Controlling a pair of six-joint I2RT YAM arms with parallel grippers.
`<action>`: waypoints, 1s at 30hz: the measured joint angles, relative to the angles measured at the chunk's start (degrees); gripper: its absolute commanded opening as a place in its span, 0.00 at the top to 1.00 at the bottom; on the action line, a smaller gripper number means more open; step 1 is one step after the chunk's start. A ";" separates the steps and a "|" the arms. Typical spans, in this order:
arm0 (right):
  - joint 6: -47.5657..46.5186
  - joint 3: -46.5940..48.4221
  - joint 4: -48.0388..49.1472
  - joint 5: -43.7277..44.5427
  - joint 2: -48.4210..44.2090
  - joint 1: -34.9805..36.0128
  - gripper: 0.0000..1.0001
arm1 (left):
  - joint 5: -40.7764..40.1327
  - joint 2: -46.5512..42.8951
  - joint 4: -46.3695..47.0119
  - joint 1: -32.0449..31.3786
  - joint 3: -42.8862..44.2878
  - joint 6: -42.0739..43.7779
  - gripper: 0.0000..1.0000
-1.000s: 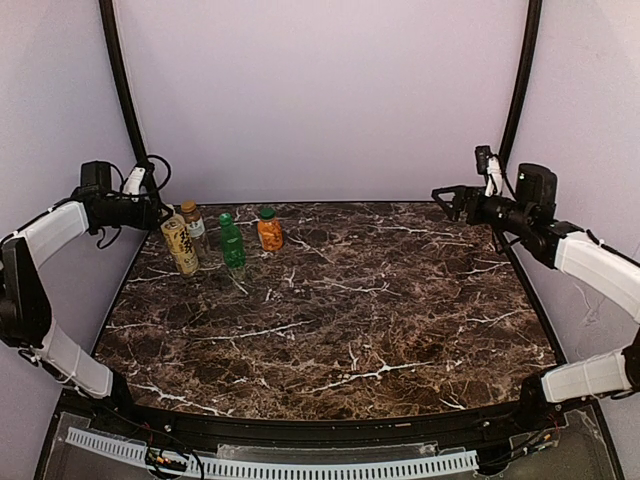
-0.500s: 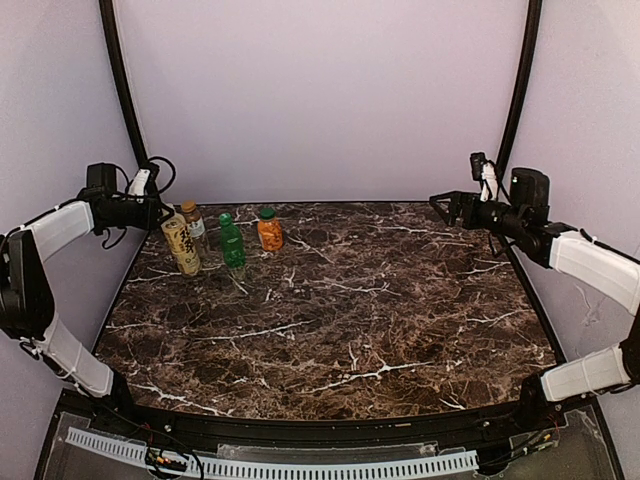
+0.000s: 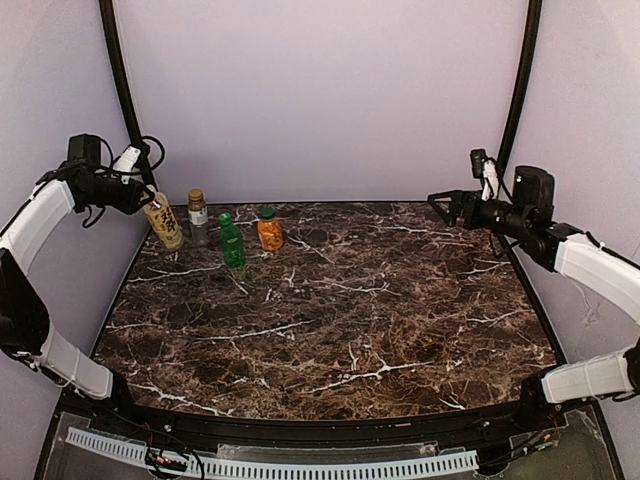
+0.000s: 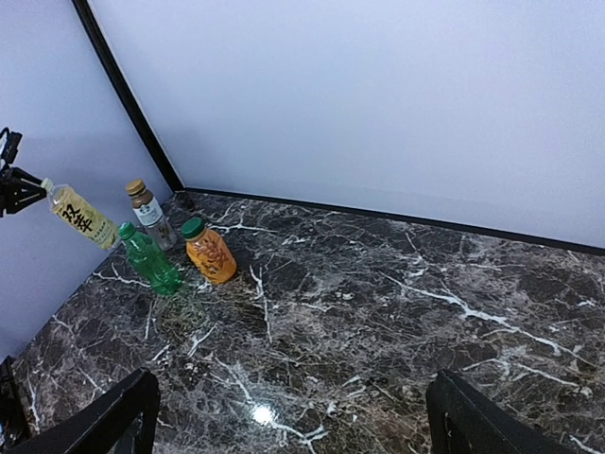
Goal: Unscrew the bottle caps
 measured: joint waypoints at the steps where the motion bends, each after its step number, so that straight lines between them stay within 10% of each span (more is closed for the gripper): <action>1: -0.02 0.09 -0.09 -0.20 -0.13 0.59 0.02 | -1.44 -0.98 -2.62 -0.02 2.40 2.01 0.99; 15: -4.39 11.30 -2.21 0.28 4.24 17.99 0.02 | -0.70 -5.42 -28.85 -12.55 24.92 12.44 0.99; 30: -27.41 42.05 -1.22 7.34 35.95 44.28 0.01 | 11.74 1.14 -36.48 -30.56 34.86 11.06 0.99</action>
